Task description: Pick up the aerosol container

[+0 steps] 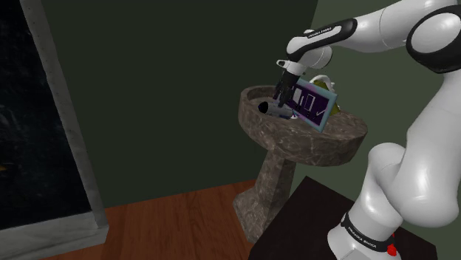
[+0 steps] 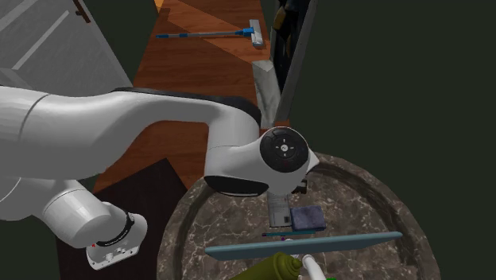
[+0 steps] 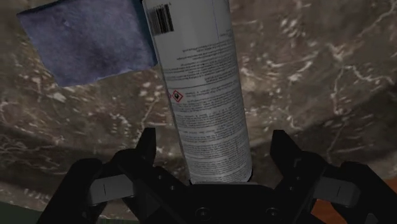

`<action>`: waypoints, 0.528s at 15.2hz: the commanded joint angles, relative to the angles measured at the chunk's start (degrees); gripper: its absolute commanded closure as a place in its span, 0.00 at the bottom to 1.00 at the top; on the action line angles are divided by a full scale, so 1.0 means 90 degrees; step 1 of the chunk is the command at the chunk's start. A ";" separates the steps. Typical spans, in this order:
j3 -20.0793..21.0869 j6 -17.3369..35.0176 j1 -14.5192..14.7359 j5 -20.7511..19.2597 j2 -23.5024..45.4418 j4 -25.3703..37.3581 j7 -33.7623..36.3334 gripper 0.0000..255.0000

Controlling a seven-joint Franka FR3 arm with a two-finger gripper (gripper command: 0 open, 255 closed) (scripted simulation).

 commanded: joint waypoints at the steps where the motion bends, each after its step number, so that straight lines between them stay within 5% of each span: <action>1: -0.0055 0.0129 0.0022 0.0250 0.0209 -0.0015 -0.0262 0.00; 8: -0.0086 0.0525 0.0004 0.0601 0.0490 -0.0298 -0.0572 0.00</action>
